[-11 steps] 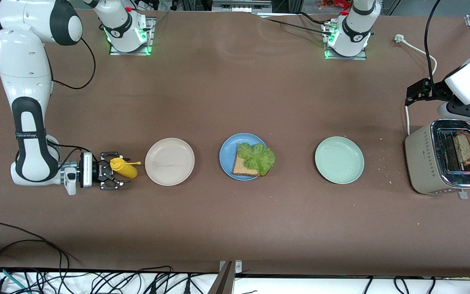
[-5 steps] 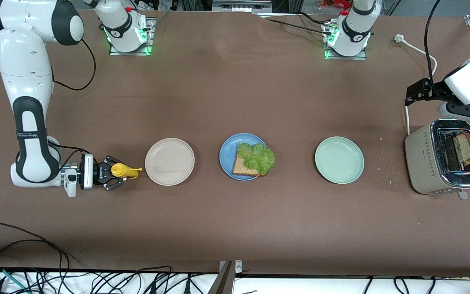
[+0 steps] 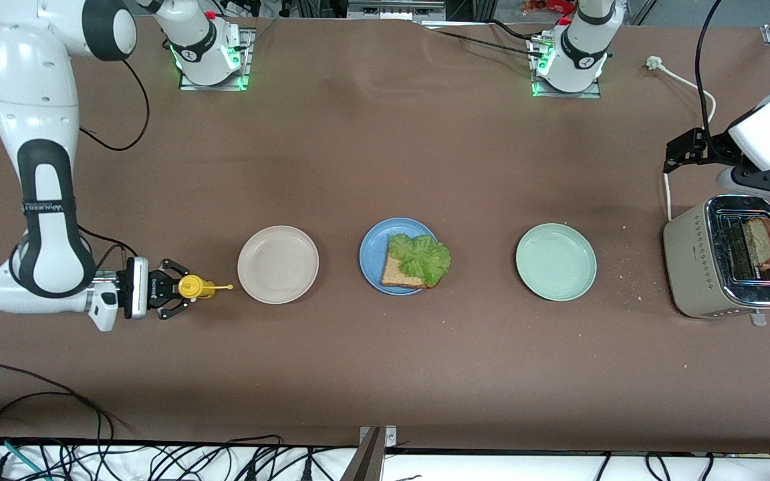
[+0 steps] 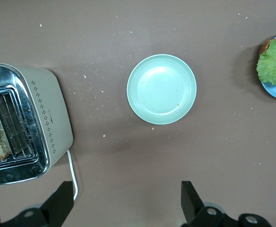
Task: Make sandwich in blue plate with both arms
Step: 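Lift the mustard bottle and carry it toward the blue plate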
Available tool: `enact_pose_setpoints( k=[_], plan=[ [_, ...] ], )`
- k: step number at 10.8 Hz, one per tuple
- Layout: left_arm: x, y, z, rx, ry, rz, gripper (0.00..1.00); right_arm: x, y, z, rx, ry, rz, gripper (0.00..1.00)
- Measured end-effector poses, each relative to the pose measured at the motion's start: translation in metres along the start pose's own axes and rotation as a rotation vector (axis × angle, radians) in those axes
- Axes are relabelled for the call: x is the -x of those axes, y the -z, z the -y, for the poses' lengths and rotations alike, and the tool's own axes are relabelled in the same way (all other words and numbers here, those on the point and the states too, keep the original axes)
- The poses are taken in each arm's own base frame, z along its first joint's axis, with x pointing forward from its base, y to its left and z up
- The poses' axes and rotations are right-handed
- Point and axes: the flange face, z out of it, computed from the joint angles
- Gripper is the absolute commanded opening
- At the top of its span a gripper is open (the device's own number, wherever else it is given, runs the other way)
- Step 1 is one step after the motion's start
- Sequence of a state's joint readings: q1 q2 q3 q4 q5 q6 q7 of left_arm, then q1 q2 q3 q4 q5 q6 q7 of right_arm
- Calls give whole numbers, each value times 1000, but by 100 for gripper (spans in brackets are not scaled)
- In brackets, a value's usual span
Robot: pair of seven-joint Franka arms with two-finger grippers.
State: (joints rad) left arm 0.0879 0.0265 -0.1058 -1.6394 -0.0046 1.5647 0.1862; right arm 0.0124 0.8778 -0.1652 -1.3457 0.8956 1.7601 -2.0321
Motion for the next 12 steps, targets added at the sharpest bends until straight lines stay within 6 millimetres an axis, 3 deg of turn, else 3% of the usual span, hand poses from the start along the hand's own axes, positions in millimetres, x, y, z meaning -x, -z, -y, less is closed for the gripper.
enact_pose_setpoints(
  k=[2, 5, 8, 10, 12],
  plan=[
    [0, 0, 0, 0, 0, 0, 100, -50, 12, 4, -12, -45, 79, 0],
    [0, 0, 0, 0, -1, 0, 100, -129, -10, 16, -46, -182, 273, 0],
    [0, 0, 0, 0, -1, 0, 100, -228, -73, 42, -25, -322, 461, 0],
    [0, 0, 0, 0, 0, 0, 100, -270, -114, 60, 7, -373, 555, 0],
    [0, 0, 0, 0, 0, 0, 100, -299, -147, 78, 62, -388, 677, 0]
  ],
)
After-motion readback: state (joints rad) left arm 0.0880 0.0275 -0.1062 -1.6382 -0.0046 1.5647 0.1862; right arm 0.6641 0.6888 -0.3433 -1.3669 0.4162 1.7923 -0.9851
